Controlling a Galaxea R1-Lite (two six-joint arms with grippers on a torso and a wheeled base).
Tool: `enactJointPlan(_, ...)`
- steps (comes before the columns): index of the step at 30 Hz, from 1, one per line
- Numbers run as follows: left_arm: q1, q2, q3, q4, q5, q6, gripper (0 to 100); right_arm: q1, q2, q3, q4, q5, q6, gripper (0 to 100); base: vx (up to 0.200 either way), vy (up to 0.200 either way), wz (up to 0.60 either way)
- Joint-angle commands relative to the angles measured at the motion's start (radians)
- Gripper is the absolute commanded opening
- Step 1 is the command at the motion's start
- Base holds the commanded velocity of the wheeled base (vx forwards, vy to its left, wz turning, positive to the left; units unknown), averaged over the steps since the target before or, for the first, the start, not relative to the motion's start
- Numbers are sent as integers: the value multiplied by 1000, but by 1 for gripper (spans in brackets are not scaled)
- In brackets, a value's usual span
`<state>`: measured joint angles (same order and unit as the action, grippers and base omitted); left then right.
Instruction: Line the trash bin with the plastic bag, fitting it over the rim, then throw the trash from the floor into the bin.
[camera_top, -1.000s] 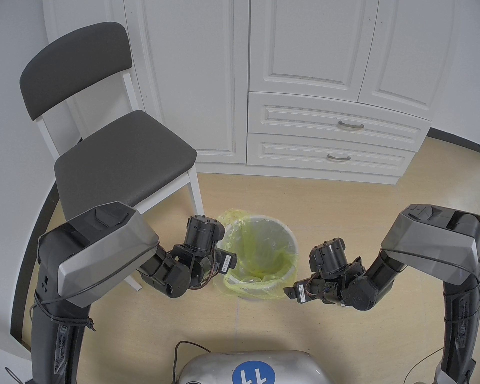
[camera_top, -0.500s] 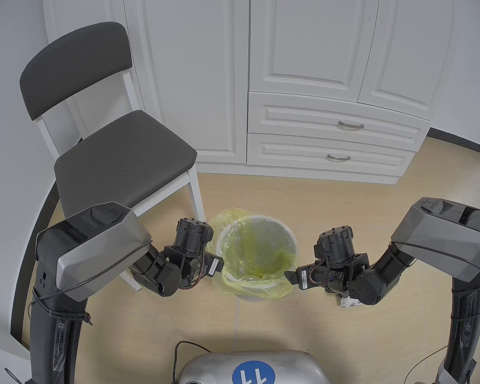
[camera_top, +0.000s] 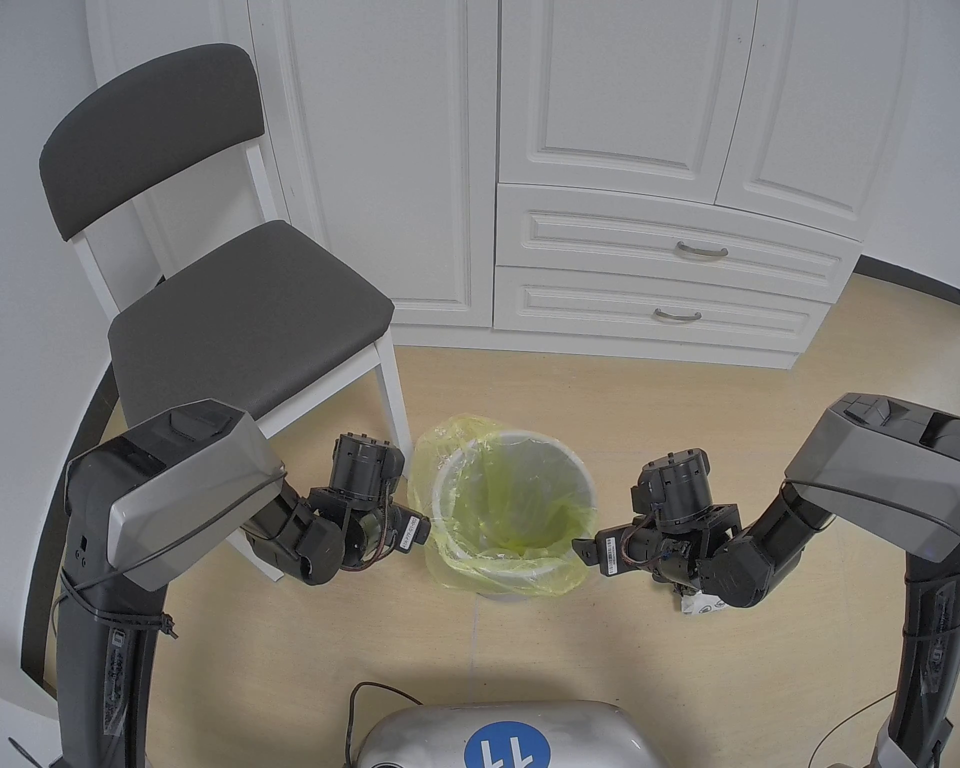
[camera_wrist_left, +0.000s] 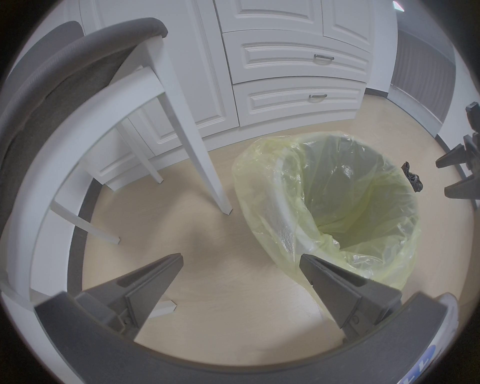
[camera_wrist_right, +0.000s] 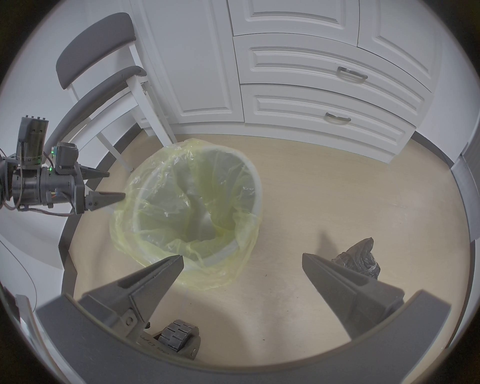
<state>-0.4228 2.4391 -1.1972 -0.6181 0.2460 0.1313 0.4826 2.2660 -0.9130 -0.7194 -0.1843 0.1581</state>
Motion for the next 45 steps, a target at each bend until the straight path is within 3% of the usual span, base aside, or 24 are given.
enactJointPlan(1, 21, 61, -42, 0, -14, -9, 100, 1, 17, -6, 0, 0, 0, 100, 0, 0, 0)
enactJointPlan(11, 50, 167, -196, 43, -16, -88, 100, -4, 35, -14, -2, -1, 0, 100, 0, 0, 0)
enactJointPlan(24, 64, 250, -395, 175, -19, -266, 100, -27, 70, -44, -2, -1, 0, 100, 0, 0, 0)
enactJointPlan(33, 73, 273, -492, 311, -148, -395, 100, -39, 92, -61, -2, 0, 0, 100, 0, 0, 0)
enactJointPlan(45, 76, 311, -611, 505, -136, -430, 100, -42, 101, -64, -2, -1, -2, 100, 0, 0, 0)
